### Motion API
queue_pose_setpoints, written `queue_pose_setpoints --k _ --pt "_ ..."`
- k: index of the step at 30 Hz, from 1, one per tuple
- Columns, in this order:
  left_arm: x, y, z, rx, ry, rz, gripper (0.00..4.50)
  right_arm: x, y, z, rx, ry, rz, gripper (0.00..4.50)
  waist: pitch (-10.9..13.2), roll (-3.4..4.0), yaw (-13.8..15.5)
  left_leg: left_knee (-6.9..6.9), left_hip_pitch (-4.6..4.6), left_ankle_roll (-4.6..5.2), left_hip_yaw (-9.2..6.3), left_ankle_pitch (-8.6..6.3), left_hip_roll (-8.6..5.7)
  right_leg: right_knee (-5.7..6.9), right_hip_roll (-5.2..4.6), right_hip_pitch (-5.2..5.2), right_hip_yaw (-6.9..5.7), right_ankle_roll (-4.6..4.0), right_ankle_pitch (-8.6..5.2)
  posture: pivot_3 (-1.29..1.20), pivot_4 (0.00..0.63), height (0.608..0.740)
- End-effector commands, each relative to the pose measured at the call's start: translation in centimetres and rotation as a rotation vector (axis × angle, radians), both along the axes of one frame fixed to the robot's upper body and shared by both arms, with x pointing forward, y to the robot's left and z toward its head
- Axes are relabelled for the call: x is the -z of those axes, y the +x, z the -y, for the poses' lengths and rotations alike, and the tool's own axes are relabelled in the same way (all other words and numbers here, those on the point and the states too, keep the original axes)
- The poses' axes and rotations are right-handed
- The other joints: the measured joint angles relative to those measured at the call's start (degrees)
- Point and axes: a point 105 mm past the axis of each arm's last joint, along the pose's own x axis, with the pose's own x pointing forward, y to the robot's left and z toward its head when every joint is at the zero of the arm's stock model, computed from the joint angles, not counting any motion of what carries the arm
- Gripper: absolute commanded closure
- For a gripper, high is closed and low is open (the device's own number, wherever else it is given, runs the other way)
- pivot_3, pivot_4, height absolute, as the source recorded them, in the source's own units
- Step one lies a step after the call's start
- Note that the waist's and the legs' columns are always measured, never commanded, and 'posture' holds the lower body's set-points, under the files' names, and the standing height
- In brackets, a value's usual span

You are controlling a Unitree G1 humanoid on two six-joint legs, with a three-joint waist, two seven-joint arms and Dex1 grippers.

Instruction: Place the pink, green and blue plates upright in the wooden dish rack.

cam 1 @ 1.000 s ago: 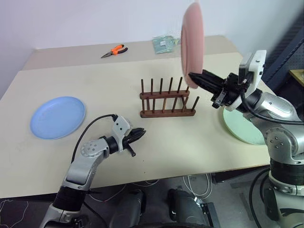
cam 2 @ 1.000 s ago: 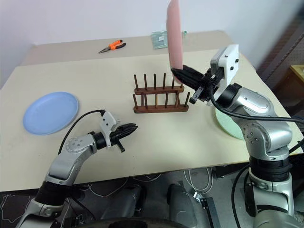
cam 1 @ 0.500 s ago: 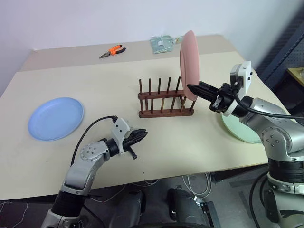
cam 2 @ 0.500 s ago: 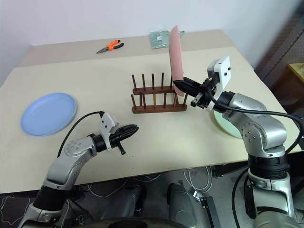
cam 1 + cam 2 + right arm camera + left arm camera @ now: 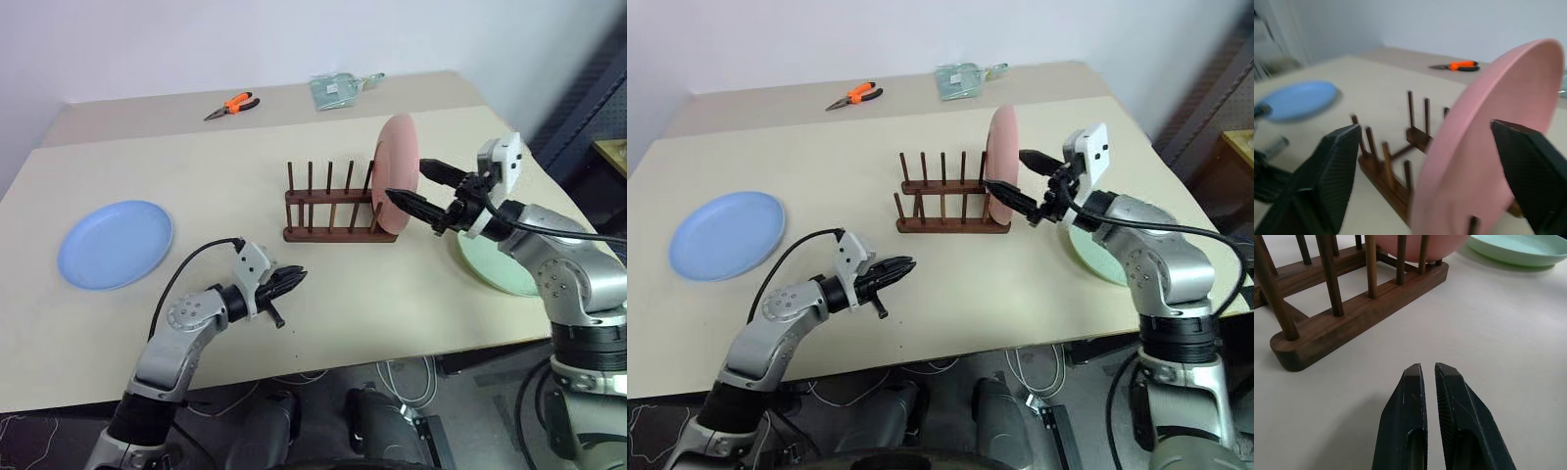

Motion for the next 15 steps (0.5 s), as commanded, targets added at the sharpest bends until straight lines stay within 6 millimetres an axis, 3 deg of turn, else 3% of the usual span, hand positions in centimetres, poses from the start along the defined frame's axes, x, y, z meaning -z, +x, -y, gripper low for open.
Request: queue_pose_setpoints --k 1,6,10,13,15 --pt "-1.2 0.0 0.2 0.016 -0.013 0.041 4.09 -0.2 -1.5 2.1 0.033 -0.146 0.042 0.47 0.00 -0.02 0.13 -0.01 0.00 0.01 0.00 -0.01 0.00 -0.02 -0.01 0.00 -0.01 0.00 0.00 0.00 0.150 0.740" --pt "-1.1 -0.1 0.5 0.042 -0.008 0.038 4.09 5.0 -1.6 6.2 0.233 -0.368 -0.095 0.47 0.00 -0.01 -0.48 0.00 0.02 0.02 0.04 -0.01 0.03 0.01 0.00 0.00 0.03 -0.05 -0.03 0.00 0.150 0.740" --pt "-1.2 0.1 0.9 0.061 -0.003 0.044 4.09 8.4 -1.3 8.0 0.409 -0.422 -0.180 0.47 0.00 0.00 -0.52 -0.02 0.05 0.02 0.10 -0.01 0.06 0.03 0.00 -0.01 0.04 -0.17 -0.09 0.00 0.150 0.740" --pt "-1.2 0.3 1.1 0.070 -0.004 0.046 4.09 9.7 -1.1 8.8 0.500 -0.434 -0.221 0.47 0.00 0.00 -0.40 0.00 0.05 0.01 0.10 -0.01 0.05 0.04 0.00 -0.01 0.05 -0.17 -0.09 0.00 0.150 0.740" --pt "-1.2 0.3 1.2 0.078 0.001 0.047 4.09 10.4 -1.0 9.1 0.538 -0.440 -0.241 0.98 0.00 0.00 -0.37 0.00 0.04 0.01 0.10 -0.01 0.04 0.03 0.00 -0.01 0.05 -0.16 -0.09 0.00 0.150 0.740"
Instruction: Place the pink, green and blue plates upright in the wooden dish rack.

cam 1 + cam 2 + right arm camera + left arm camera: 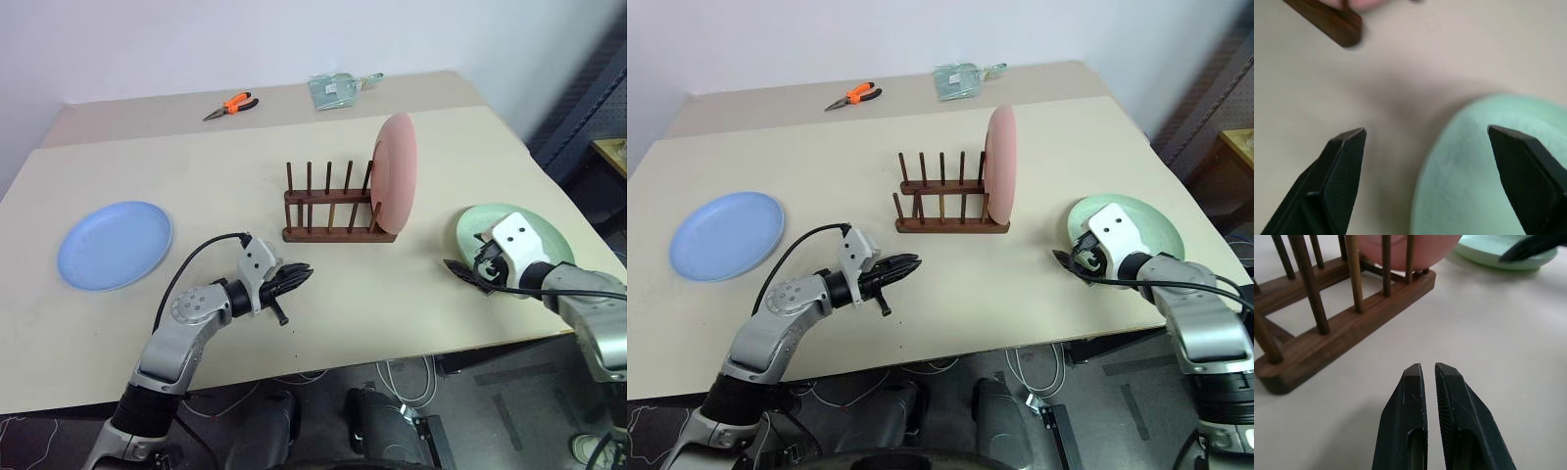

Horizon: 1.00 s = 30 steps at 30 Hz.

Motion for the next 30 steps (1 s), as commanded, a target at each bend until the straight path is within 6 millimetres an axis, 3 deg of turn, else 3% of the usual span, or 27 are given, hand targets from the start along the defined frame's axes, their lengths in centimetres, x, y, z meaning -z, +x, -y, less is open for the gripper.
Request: queue_pose_setpoints --k 1,7,13,17,21,23,30 --pt "-0.7 0.1 0.4 0.028 -0.001 0.035 4.09 0.1 0.4 0.9 0.082 -0.028 0.014 1.31 0.00 -0.01 0.00 0.00 0.00 0.00 0.00 0.00 0.00 0.00 0.00 0.00 0.00 0.00 0.00 0.00 0.150 0.740" --pt "-0.6 0.2 0.2 0.032 0.012 0.037 4.09 0.2 0.8 1.1 0.137 0.008 0.016 4.37 0.00 -0.02 -0.17 0.00 0.00 0.00 0.00 0.00 0.00 0.00 0.01 0.00 -0.02 0.00 0.00 0.00 0.150 0.740" --pt "-0.6 0.2 0.0 0.026 0.016 0.037 4.09 -2.0 1.7 1.4 0.158 0.023 0.116 4.45 -0.01 -0.02 -0.07 0.01 0.03 0.00 0.01 0.00 0.01 0.00 0.05 0.03 -0.02 0.13 0.07 0.00 0.150 0.740" --pt "-0.7 0.4 -0.5 0.008 0.020 0.043 4.09 -9.4 3.1 0.9 0.112 0.012 0.418 4.45 0.07 0.11 -0.28 0.01 0.04 0.00 0.04 0.00 0.00 0.01 0.05 0.01 -0.01 0.15 0.09 0.00 0.150 0.740" --pt "-1.1 1.4 -1.4 -0.055 0.013 0.083 4.09 -18.5 2.0 -3.2 -0.075 0.235 0.725 4.45 0.13 0.18 -0.30 -0.02 0.03 0.00 0.04 0.00 0.01 0.01 0.07 -0.01 -0.01 0.17 0.10 0.00 0.150 0.740" --pt "-1.6 2.2 -2.1 -0.103 0.003 0.116 4.09 -21.7 0.4 -5.7 -0.205 0.415 0.796 4.45 0.14 0.16 -0.24 -0.06 0.03 0.00 0.01 0.00 0.04 0.01 0.08 -0.02 -0.03 0.18 0.10 0.00 0.150 0.740" --pt "-2.3 3.7 -4.2 -0.231 -0.015 0.192 4.09 -26.0 -5.5 -12.8 -0.653 0.954 0.733 4.45 0.12 0.06 -0.07 -0.01 -0.02 0.01 -0.10 0.00 -0.01 -0.02 -0.02 0.01 -0.01 0.17 0.11 0.00 0.150 0.740"
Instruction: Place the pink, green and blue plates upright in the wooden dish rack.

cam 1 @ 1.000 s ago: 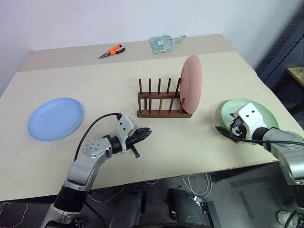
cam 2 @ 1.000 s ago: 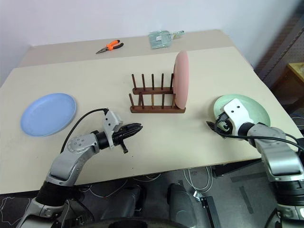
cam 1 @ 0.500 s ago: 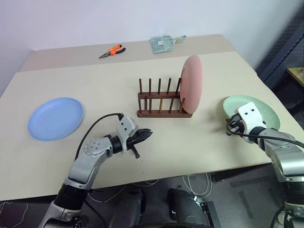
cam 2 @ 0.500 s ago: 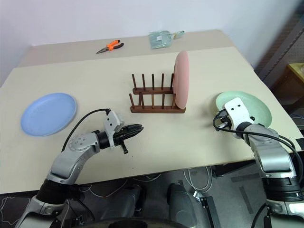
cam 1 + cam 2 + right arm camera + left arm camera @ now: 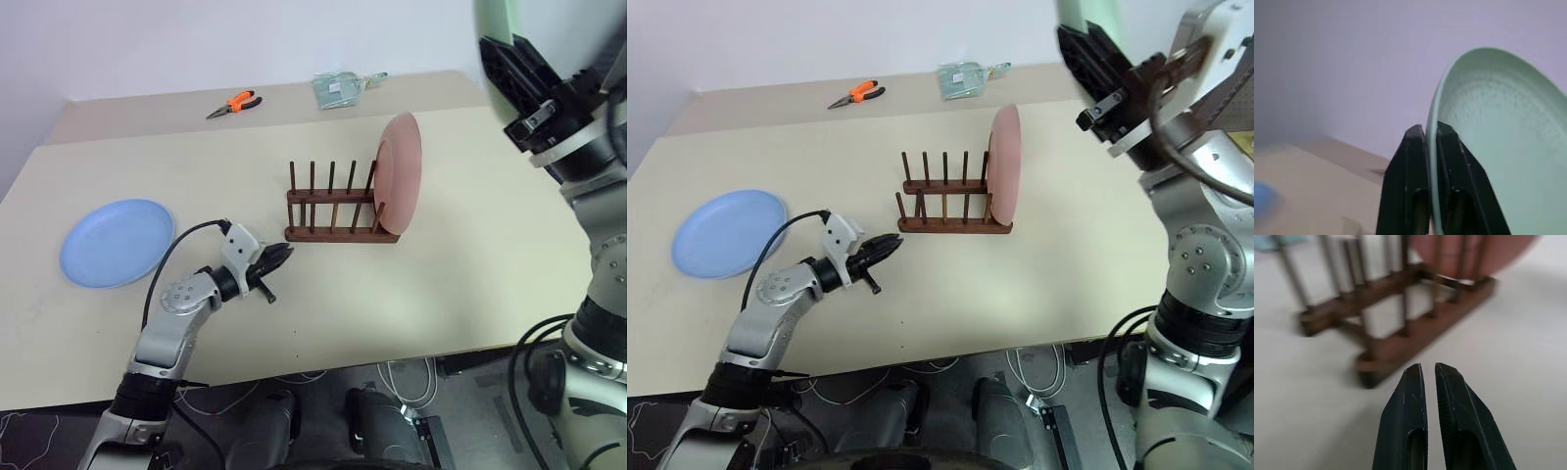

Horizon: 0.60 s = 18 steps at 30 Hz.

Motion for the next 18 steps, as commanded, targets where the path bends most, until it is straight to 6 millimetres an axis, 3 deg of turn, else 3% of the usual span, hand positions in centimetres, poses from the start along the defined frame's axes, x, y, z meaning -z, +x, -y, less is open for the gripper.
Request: queue_pose_setpoints --k 1,5,9,12,18 --pt "-1.4 0.5 -0.7 -0.041 -0.012 0.080 4.09 -2.6 -3.5 -3.0 -0.270 0.168 0.042 4.45 0.00 0.01 -0.07 -0.01 0.00 0.00 0.00 0.00 0.00 0.01 0.00 -0.01 0.01 0.00 0.00 0.00 0.150 0.740" --pt "-1.4 0.8 -1.1 -0.062 -0.013 0.091 4.09 -2.5 -3.7 -5.9 -0.442 0.345 -0.075 4.45 -0.01 0.03 -0.37 -0.10 0.02 0.00 0.00 0.00 0.04 0.09 0.02 -0.11 0.02 -0.01 0.00 0.00 0.150 0.740" --pt "-1.4 0.7 -1.1 -0.069 -0.018 0.096 4.09 0.3 -1.3 -8.1 -0.417 0.445 -0.270 4.45 -0.02 0.05 -0.31 -0.09 0.01 -0.01 0.00 0.00 0.03 0.12 0.03 -0.13 0.02 -0.01 0.00 0.00 0.150 0.740" --pt "-1.4 0.4 -1.0 -0.063 -0.030 0.092 4.09 2.3 0.5 -8.8 -0.353 0.487 -0.379 4.45 -0.02 0.05 -0.27 -0.08 0.01 -0.01 0.02 0.01 0.00 0.14 0.03 -0.15 0.03 -0.01 0.01 0.00 0.150 0.740" --pt "-1.2 -0.3 -0.7 -0.036 -0.039 0.072 4.09 3.4 1.2 -9.3 -0.354 0.547 -0.464 4.45 -0.01 0.07 -0.53 -0.12 0.01 -0.01 0.06 0.01 0.00 0.18 0.07 -0.21 0.03 -0.01 0.01 0.00 0.150 0.740"
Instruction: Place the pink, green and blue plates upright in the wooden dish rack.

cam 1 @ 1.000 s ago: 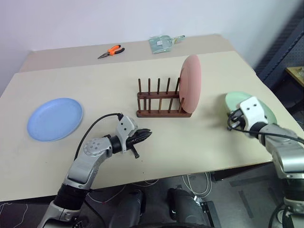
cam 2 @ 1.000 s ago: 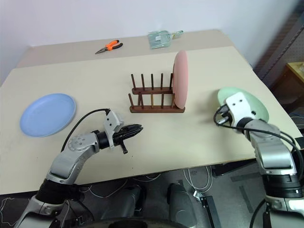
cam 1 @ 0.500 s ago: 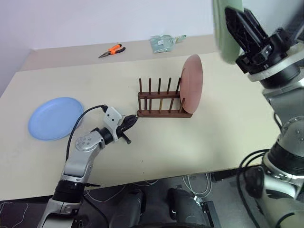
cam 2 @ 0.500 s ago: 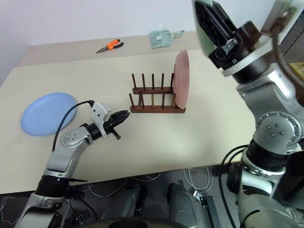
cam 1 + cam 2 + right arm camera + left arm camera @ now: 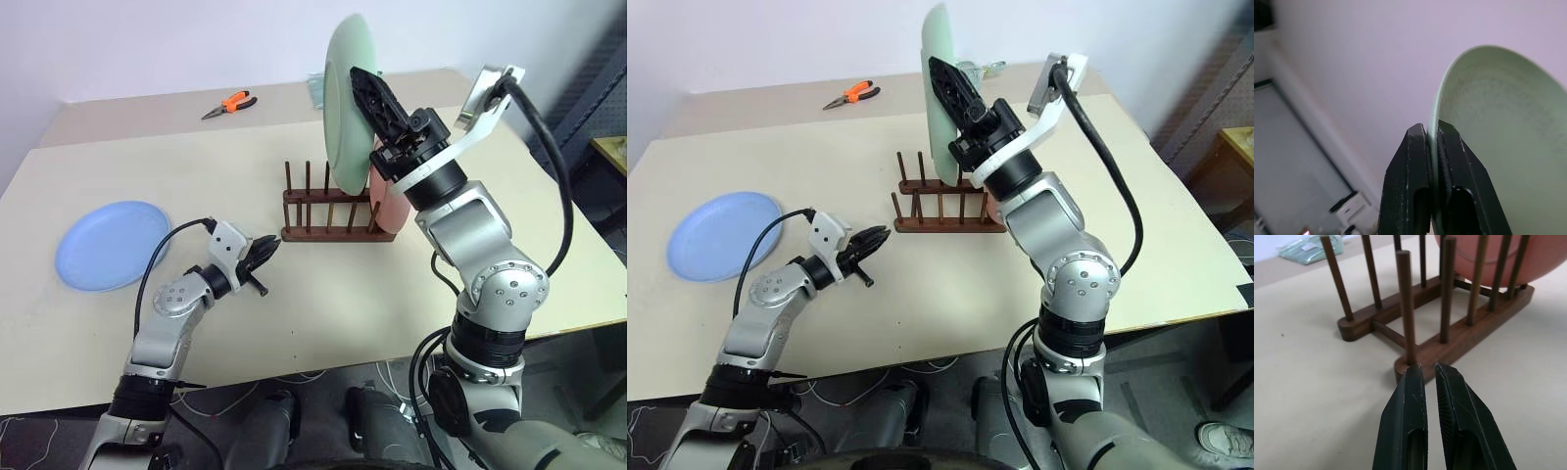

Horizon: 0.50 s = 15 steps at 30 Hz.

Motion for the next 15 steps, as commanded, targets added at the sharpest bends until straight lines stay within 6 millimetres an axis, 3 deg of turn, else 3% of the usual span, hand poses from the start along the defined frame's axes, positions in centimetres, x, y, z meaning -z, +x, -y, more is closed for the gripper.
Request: queue_pose_setpoints --k 1,11,15 --pt "-1.3 -0.4 0.3 0.023 -0.021 0.038 4.09 -0.7 -0.6 -0.3 -0.027 0.044 0.012 4.45 0.00 0.00 -0.10 0.00 0.00 0.00 0.00 0.00 0.01 0.01 0.01 0.00 0.00 0.00 0.00 0.00 0.150 0.740" --pt "-1.2 -0.9 0.5 0.037 -0.023 0.027 4.09 1.2 1.3 -0.9 0.005 0.032 -0.096 4.45 0.00 0.01 -1.05 -0.04 0.00 0.00 -0.01 0.00 0.03 0.05 0.03 -0.04 -0.01 0.00 0.00 0.00 0.150 0.740" --pt "-1.3 -1.1 0.5 0.038 -0.025 0.024 4.09 2.8 2.6 -1.1 0.024 -0.004 -0.175 4.45 0.00 0.02 -1.08 -0.05 0.01 0.00 -0.01 0.00 0.03 0.07 0.04 -0.06 -0.01 0.00 0.00 0.00 0.150 0.740"
